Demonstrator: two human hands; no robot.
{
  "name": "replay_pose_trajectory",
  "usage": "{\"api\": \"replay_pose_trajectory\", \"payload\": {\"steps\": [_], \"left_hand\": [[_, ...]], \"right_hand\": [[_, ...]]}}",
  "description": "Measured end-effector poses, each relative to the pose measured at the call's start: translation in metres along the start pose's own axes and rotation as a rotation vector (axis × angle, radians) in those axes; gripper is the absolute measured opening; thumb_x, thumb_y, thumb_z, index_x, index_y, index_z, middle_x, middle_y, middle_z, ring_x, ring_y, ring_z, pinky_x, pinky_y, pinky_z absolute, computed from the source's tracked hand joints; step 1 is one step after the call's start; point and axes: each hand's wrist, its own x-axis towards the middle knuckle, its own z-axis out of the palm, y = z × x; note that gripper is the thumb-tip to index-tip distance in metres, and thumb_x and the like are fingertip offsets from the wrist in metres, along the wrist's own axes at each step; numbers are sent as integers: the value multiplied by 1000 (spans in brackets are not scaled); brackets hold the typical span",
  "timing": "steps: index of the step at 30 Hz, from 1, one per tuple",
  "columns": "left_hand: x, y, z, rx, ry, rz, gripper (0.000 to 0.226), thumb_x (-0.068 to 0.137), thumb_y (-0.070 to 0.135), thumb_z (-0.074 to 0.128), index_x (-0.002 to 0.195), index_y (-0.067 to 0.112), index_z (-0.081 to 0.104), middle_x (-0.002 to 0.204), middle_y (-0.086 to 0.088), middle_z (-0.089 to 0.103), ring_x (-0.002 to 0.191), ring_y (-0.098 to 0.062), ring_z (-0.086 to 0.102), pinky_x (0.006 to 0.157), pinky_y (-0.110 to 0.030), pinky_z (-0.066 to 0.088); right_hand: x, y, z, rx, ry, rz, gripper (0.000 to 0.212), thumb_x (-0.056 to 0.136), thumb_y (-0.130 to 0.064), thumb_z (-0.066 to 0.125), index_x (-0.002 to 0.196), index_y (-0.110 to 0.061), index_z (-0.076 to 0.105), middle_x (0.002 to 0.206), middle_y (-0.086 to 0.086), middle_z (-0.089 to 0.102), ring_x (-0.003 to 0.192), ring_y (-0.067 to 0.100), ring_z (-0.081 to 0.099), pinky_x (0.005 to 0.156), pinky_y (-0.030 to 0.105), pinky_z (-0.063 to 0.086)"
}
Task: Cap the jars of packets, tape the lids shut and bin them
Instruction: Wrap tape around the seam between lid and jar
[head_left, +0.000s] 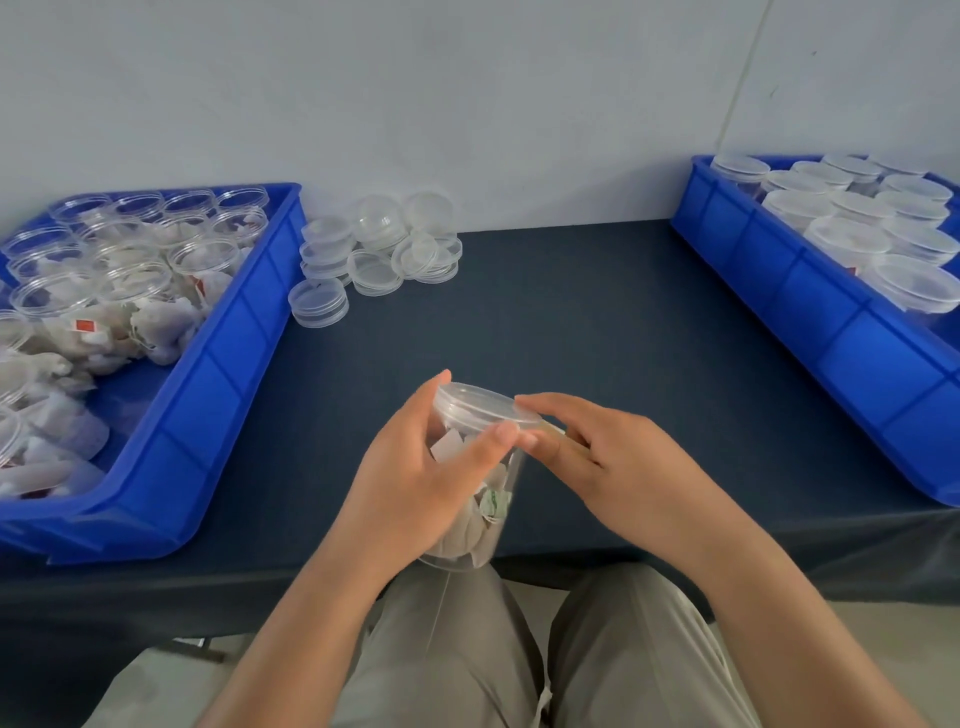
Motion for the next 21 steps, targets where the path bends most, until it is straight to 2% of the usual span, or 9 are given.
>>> {"api": "replay_pose_trajectory", "payload": {"steps": [2,3,5,9,12,14,16,19,21], "left_hand": [[-2,-4,2,13,-20,5,104,69,96,48,160,54,17,118,38,62,111,14,62,79,-12,51],[-3,-4,3,14,-19,4,104,69,96,48,159,54,17,121,35,61,112,13,61,80,-12,51],[-4,-4,6,-5,19,9,108,64,98,55,156,49,26,130,30,58,116,11,59,82,-12,51],[-1,-6,7,18,128,30,115,59,95,61,159,46,33,146,26,51,131,-1,55,102,-26,51],[0,-6,4,8,127,70,108,68,96,55,162,55,20,137,38,53,125,10,57,92,-16,50],[-3,-6,7,18,121,113,97,74,97,49,159,62,16,138,35,54,125,7,58,93,-19,52],[-5,-6,12,14,134,112,93,72,100,49,154,63,22,136,31,56,121,5,60,94,-23,54],[-4,-6,12,-1,178,101,97,61,102,57,145,61,34,124,35,57,111,8,61,83,-19,54],[-1,-6,8,1,171,120,102,54,106,57,143,60,36,122,35,57,111,9,60,81,-17,53]], "right_hand": [[-3,-5,1,-44,13,15,67,97,-81,29,150,-47,51,128,-29,66,118,-1,61,94,20,50],[-4,-8,1,-59,17,20,68,97,-80,28,151,-46,50,133,-23,67,122,2,61,97,24,50],[-6,-13,2,-76,24,31,68,97,-78,26,152,-46,49,133,-18,68,121,5,61,98,28,51],[-7,-18,10,-133,47,31,61,101,-73,31,152,-44,49,122,-13,71,110,9,66,90,29,54],[-5,-18,13,-140,65,54,69,98,-80,28,152,-43,49,117,-11,71,107,10,66,88,30,54],[-4,-19,14,-140,69,58,69,97,-81,27,151,-43,48,115,-10,71,106,11,66,88,32,55],[-3,-20,16,-137,71,59,64,99,-76,29,152,-44,47,117,-10,70,108,12,66,89,34,57],[-2,-20,18,-109,45,55,55,104,-64,38,156,-45,41,125,-11,68,114,12,64,92,32,55],[-3,-19,15,-42,-7,35,56,104,-64,42,157,-46,36,129,-13,67,116,8,62,95,29,53]]}}
